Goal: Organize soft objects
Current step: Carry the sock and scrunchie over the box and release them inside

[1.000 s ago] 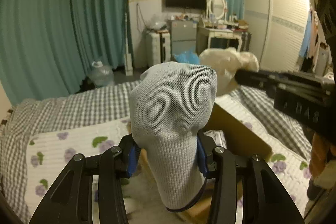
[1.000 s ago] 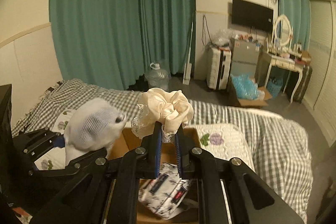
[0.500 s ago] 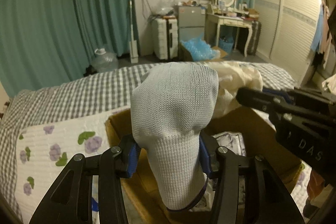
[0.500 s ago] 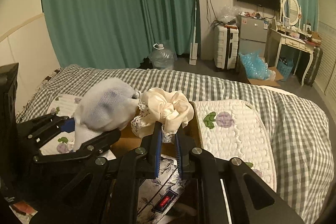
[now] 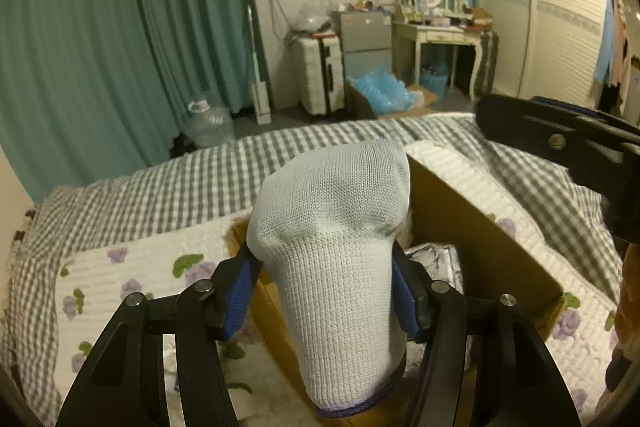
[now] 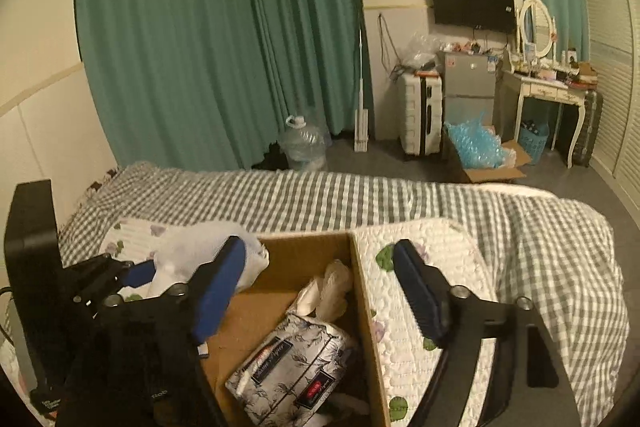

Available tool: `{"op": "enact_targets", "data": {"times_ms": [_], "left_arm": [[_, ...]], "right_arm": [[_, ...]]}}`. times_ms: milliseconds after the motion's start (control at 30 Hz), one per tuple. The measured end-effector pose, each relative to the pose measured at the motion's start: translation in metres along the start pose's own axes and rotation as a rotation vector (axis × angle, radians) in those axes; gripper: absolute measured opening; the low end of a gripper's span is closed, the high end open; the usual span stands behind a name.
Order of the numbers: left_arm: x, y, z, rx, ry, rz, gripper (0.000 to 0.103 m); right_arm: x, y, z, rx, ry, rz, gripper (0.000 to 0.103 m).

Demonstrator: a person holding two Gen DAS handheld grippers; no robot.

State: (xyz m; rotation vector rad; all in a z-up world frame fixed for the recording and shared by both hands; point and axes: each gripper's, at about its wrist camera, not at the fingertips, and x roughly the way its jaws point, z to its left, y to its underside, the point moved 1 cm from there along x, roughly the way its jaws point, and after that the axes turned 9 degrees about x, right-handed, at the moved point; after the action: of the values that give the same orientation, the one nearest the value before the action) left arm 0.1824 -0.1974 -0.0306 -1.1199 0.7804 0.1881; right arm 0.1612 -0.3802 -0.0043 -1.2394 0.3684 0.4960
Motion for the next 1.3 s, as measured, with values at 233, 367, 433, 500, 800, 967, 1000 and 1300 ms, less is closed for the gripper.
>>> {"op": "enact_targets", "data": {"times_ms": [233,367,433,500,800,967,1000,1300], "left_arm": [[-0.022,-0.004,0.004,0.006,0.06,-0.051,0.062],[-0.032,-0.001,-0.003,0.044,0.12,-0.092,0.062],[-0.033,0.0,-0.006,0.058,0.125,-0.1,0.062],[-0.031,0.001,-0.005,0.056,0.136,-0.11,0.062],[-0.03,0.008,-0.013,0.103,0.185,-0.139,0.062],[-0.041,0.009,-0.021,0.166,0.162,-0.178,0.062],[-0.041,0.009,-0.021,0.174,0.15,-0.176,0.062],[-0.072,0.03,0.033,0.052,0.023,-0.213,0.062]], "right_arm": [[-0.027,-0.01,0.016,-0.003,-0.008,-0.033,0.096],[-0.023,-0.006,0.027,-0.02,-0.052,0.021,0.097],[-0.015,-0.002,0.029,-0.014,-0.081,0.064,0.097],[-0.007,0.003,0.03,-0.002,-0.116,0.104,0.097],[0.016,0.014,0.012,0.057,-0.092,0.164,0.097],[0.025,0.018,0.01,0.036,-0.033,0.196,0.096],[0.026,0.017,0.009,0.041,-0.03,0.196,0.097],[-0.013,0.007,0.0,0.116,0.012,0.064,0.097]]}}
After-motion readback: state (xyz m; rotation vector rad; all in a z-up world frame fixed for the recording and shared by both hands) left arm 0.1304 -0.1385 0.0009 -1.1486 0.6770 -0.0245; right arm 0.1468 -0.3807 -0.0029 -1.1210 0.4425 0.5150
